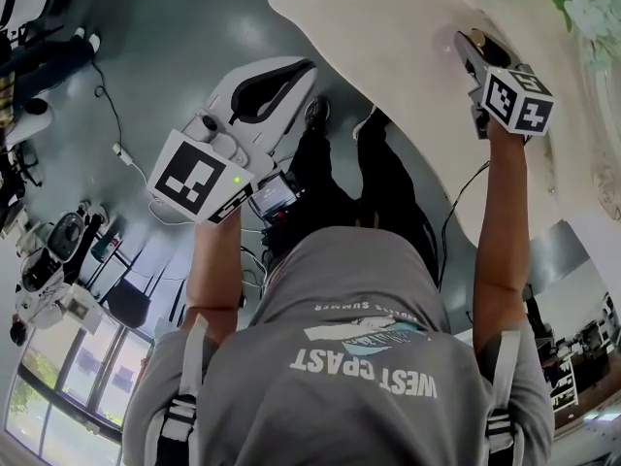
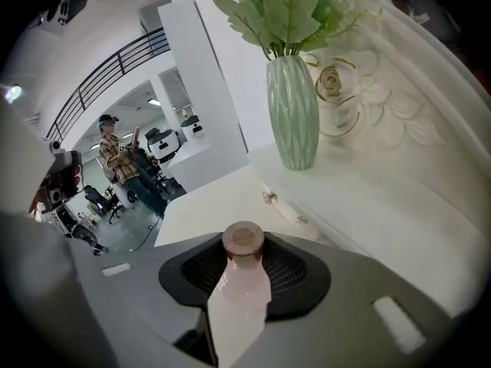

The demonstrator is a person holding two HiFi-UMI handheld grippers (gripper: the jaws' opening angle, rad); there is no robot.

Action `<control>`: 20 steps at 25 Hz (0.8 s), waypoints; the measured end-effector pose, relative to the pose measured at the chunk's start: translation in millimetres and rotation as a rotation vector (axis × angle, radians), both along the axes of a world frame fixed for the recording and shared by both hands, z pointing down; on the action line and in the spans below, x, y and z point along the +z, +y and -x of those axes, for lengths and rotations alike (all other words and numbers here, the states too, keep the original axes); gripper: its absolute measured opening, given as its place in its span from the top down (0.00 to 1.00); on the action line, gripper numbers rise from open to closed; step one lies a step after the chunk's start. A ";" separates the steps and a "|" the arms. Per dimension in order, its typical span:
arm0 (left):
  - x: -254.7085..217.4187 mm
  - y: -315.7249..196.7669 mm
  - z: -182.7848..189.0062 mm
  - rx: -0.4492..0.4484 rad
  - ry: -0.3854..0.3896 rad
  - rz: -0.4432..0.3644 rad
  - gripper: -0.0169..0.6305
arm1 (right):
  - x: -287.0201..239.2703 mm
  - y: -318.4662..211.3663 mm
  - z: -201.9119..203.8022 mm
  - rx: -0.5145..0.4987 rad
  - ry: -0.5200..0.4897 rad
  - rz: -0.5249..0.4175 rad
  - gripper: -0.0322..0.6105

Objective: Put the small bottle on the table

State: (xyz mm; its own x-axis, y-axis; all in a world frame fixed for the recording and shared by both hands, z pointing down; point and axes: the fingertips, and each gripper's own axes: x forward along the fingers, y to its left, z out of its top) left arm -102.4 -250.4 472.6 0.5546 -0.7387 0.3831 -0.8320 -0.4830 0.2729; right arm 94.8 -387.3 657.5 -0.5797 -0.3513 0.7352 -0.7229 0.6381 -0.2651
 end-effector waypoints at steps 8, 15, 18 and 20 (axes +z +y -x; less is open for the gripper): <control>-8.8 -7.3 3.6 0.031 0.005 -0.016 0.97 | 1.7 7.0 7.8 0.003 0.031 0.015 0.69; -22.4 -4.1 16.1 0.050 0.007 -0.039 0.97 | -2.3 12.8 14.2 0.042 0.046 0.032 0.68; -30.5 -1.8 22.4 0.059 0.006 -0.054 0.97 | -9.5 14.1 12.3 0.065 0.059 0.019 0.68; -38.1 0.7 27.2 0.065 0.007 -0.064 0.97 | -16.7 17.7 10.1 0.093 0.062 0.010 0.68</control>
State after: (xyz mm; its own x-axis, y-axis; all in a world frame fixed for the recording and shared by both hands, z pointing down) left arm -129.6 -249.8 434.6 0.6044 -0.7242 0.3321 -0.7967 -0.5524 0.2453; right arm 84.7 -369.6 640.8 -0.4983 -0.3937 0.7724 -0.7940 0.5650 -0.2243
